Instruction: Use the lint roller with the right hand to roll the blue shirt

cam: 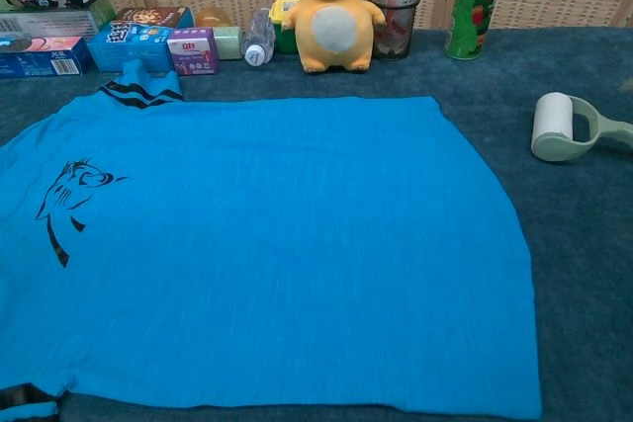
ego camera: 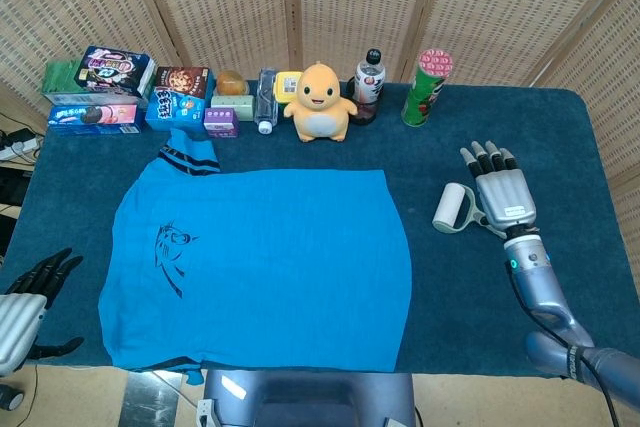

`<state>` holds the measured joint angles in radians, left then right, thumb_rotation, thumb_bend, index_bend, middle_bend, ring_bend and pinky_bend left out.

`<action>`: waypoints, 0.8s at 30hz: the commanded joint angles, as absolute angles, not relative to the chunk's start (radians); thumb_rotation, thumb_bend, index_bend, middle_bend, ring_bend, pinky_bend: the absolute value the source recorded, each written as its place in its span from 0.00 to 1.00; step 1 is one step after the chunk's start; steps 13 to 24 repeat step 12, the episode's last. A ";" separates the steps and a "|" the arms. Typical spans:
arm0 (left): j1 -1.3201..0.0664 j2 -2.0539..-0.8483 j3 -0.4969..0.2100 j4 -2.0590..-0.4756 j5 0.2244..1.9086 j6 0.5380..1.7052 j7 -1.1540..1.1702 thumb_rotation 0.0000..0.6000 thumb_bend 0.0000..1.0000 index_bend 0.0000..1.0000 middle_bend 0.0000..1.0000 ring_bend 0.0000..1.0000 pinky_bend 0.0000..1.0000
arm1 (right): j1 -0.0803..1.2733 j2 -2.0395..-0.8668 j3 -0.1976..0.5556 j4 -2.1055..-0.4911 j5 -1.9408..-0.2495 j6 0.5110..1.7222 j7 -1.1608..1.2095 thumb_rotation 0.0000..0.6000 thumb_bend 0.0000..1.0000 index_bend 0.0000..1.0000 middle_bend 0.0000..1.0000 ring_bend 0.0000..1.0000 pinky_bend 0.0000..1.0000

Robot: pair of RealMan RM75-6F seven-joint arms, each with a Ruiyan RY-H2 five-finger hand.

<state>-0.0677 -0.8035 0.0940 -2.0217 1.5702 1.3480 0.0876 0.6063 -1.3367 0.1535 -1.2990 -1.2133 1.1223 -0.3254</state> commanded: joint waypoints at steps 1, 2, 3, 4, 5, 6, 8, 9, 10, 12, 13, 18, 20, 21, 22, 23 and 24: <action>-0.066 -0.807 0.095 -2.020 1.574 1.352 0.095 1.00 0.12 0.00 0.00 0.00 0.13 | 0.482 -1.288 0.072 -1.293 -1.442 1.325 -0.074 1.00 0.00 0.00 0.02 0.06 0.12; -0.065 -0.809 0.094 -2.019 1.575 1.356 0.098 1.00 0.12 0.00 0.00 0.00 0.13 | 0.467 -1.285 0.060 -1.295 -1.457 1.342 -0.057 1.00 0.00 0.00 0.02 0.06 0.11; -0.063 -0.812 0.093 -2.017 1.577 1.362 0.102 1.00 0.12 0.00 0.00 0.00 0.13 | 0.447 -1.278 0.046 -1.301 -1.474 1.362 -0.038 1.00 0.00 0.00 0.02 0.06 0.11; -0.061 -0.814 0.092 -2.017 1.578 1.366 0.105 1.00 0.12 0.00 0.00 0.00 0.13 | 0.431 -1.274 0.037 -1.308 -1.482 1.379 -0.028 1.00 0.00 0.00 0.02 0.06 0.11; -0.060 -0.816 0.092 -2.016 1.579 1.370 0.110 1.00 0.12 0.00 0.00 0.00 0.13 | 0.409 -1.269 0.028 -1.320 -1.489 1.401 -0.018 1.00 0.00 0.00 0.02 0.06 0.11; -0.059 -0.817 0.092 -2.015 1.580 1.372 0.111 1.00 0.12 0.00 0.00 0.00 0.13 | 0.398 -1.267 0.024 -1.327 -1.491 1.412 -0.016 1.00 0.00 0.00 0.02 0.06 0.11; -0.056 -0.819 0.092 -2.014 1.583 1.378 0.114 1.00 0.12 0.00 0.00 0.00 0.13 | 0.372 -1.262 0.017 -1.340 -1.495 1.439 -0.027 1.00 0.00 0.00 0.02 0.05 0.11; -0.054 -0.820 0.092 -2.013 1.585 1.382 0.117 1.00 0.12 0.00 0.00 0.00 0.13 | 0.357 -1.260 0.014 -1.348 -1.496 1.453 -0.036 1.00 0.00 0.00 0.02 0.05 0.11; -0.052 -0.821 0.093 -2.013 1.589 1.386 0.119 1.00 0.12 0.00 0.00 0.00 0.13 | 0.344 -1.257 0.010 -1.359 -1.497 1.465 -0.041 1.00 0.00 0.00 0.02 0.05 0.11; -0.046 -0.822 0.096 -2.012 1.597 1.398 0.120 1.00 0.12 0.00 0.00 0.00 0.13 | 0.320 -1.249 0.000 -1.387 -1.499 1.477 -0.051 1.00 0.00 0.00 0.02 0.05 0.11; -0.046 -0.822 0.096 -2.012 1.597 1.398 0.120 1.00 0.12 0.00 0.00 0.00 0.13 | 0.320 -1.249 0.000 -1.387 -1.499 1.477 -0.051 1.00 0.00 0.00 0.02 0.05 0.11; -0.046 -0.822 0.096 -2.012 1.597 1.398 0.120 1.00 0.12 0.00 0.00 0.00 0.13 | 0.320 -1.249 0.000 -1.387 -1.499 1.477 -0.051 1.00 0.00 0.00 0.02 0.05 0.11; -0.046 -0.822 0.096 -2.012 1.597 1.398 0.120 1.00 0.12 0.00 0.00 0.00 0.13 | 0.320 -1.249 0.000 -1.387 -1.499 1.477 -0.051 1.00 0.00 0.00 0.02 0.05 0.11; -0.046 -0.822 0.096 -2.012 1.597 1.398 0.120 1.00 0.12 0.00 0.00 0.00 0.13 | 0.320 -1.249 0.000 -1.387 -1.499 1.477 -0.051 1.00 0.00 0.00 0.02 0.05 0.11; -0.046 -0.822 0.096 -2.012 1.597 1.398 0.120 1.00 0.12 0.00 0.00 0.00 0.13 | 0.320 -1.249 0.000 -1.387 -1.499 1.477 -0.051 1.00 0.00 0.00 0.02 0.05 0.11; -0.046 -0.822 0.096 -2.012 1.597 1.398 0.120 1.00 0.12 0.00 0.00 0.00 0.13 | 0.320 -1.249 0.000 -1.387 -1.499 1.477 -0.051 1.00 0.00 0.00 0.02 0.05 0.11; -0.046 -0.822 0.096 -2.012 1.597 1.398 0.120 1.00 0.12 0.00 0.00 0.00 0.13 | 0.320 -1.249 0.000 -1.387 -1.499 1.477 -0.051 1.00 0.00 0.00 0.02 0.05 0.11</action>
